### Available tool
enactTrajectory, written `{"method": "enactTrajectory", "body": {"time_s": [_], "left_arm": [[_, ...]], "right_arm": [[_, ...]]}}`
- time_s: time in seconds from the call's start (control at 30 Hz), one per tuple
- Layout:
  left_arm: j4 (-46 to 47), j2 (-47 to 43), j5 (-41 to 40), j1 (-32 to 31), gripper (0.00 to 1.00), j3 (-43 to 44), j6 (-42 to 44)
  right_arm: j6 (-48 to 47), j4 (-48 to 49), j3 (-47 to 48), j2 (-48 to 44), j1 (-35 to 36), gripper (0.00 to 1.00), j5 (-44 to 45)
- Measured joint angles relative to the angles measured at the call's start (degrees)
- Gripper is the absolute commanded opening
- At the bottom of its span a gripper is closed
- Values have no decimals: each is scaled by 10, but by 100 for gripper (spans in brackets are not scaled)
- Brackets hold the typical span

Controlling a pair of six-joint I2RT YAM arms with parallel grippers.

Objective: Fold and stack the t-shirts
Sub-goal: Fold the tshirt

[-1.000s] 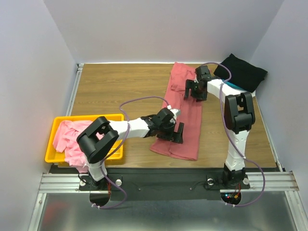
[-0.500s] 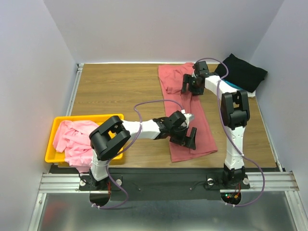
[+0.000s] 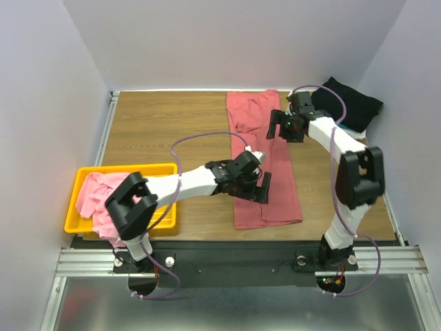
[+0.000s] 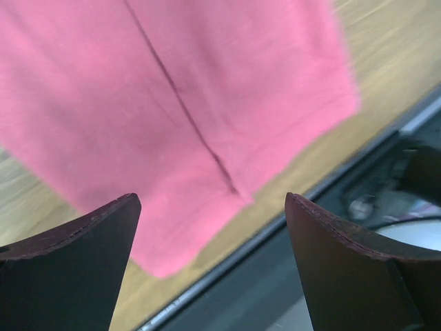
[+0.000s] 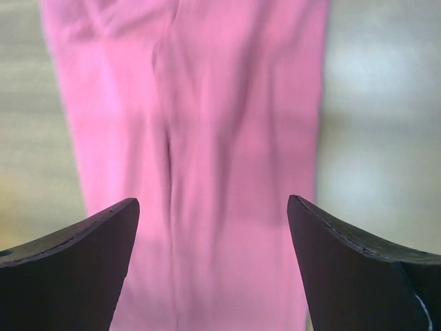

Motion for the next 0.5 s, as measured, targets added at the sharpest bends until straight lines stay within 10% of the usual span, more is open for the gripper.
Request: {"method": "enactTrajectory", "body": {"time_s": [0.27, 0.5], "left_arm": [[11, -160, -16, 1, 99, -111, -37], [22, -168, 7, 1, 98, -203, -53]], "right_arm": [[24, -64, -223, -274, 0, 92, 12], [58, -178, -343, -335, 0, 86, 21]]}}
